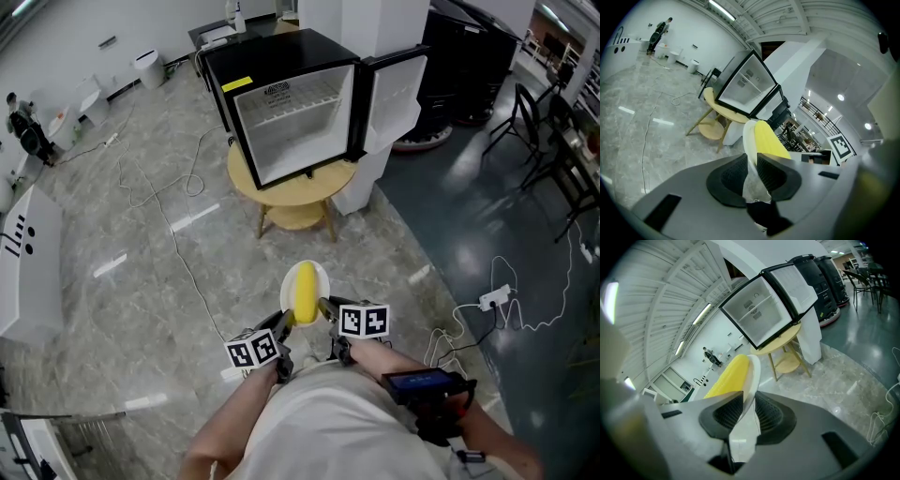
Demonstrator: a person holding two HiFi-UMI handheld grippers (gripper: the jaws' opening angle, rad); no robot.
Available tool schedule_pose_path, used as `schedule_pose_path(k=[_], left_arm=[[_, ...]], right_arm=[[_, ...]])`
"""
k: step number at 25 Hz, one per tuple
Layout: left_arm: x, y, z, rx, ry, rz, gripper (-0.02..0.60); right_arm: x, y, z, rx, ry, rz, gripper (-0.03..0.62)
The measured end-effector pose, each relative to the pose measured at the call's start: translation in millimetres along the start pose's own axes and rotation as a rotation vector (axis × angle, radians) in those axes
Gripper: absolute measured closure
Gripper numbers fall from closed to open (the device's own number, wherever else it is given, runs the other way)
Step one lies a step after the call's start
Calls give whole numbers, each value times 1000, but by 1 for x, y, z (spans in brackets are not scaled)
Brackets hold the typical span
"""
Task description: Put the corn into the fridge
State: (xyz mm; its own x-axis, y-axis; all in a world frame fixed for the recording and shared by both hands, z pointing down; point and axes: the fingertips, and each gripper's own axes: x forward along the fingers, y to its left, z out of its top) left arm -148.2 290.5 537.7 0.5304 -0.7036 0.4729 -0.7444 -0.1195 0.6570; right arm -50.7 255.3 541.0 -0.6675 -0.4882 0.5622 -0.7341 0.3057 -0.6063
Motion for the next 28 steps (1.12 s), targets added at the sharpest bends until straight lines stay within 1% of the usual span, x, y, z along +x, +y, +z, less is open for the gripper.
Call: schedule_pose_path(k=[12, 28], left_arm=[[7, -5, -3, 22, 34, -11, 512], [17, 1, 8, 15, 29, -7, 511]], right_arm=[[-7, -8, 0, 16, -16, -16, 525], [5, -11, 12, 21, -15, -7, 526]])
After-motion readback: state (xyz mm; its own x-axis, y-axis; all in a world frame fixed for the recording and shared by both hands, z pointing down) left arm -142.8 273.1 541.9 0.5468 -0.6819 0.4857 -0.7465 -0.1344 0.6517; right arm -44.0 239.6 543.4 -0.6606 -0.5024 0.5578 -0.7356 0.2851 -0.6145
